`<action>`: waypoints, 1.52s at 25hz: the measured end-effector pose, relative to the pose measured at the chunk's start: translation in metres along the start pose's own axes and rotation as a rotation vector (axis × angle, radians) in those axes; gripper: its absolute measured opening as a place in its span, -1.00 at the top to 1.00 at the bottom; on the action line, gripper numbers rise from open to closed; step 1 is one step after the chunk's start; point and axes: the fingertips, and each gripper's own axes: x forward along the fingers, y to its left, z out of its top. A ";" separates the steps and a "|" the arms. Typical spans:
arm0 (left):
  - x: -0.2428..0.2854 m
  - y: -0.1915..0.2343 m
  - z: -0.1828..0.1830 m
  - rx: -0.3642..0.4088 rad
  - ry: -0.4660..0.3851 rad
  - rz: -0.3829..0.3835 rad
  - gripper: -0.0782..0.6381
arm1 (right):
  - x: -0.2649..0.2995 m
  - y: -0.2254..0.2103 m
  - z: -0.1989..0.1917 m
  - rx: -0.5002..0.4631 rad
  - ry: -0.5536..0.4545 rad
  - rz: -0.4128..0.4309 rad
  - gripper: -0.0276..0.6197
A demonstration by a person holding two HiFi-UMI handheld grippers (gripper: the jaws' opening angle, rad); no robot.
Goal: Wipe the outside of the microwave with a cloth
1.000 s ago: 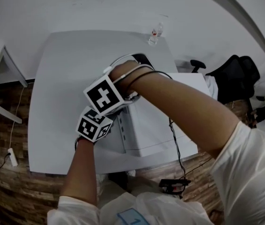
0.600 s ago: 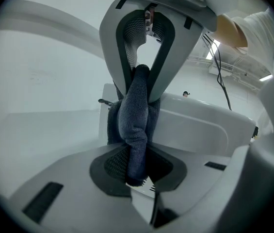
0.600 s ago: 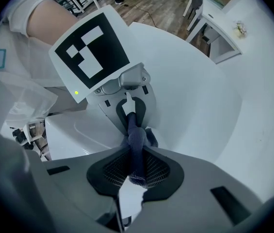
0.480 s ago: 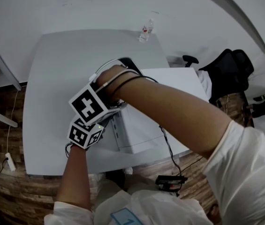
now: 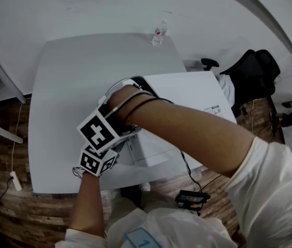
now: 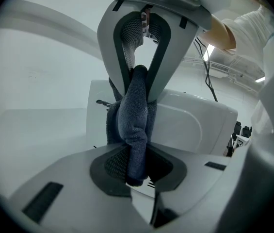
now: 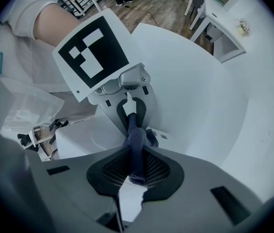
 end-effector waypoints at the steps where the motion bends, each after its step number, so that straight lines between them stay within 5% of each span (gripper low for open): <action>1: -0.001 -0.003 -0.002 -0.002 -0.002 -0.002 0.62 | 0.000 0.003 0.002 0.001 -0.003 0.003 0.70; 38: -0.046 -0.120 -0.043 0.032 0.055 -0.171 0.62 | -0.006 0.111 0.047 -0.031 -0.078 0.067 0.70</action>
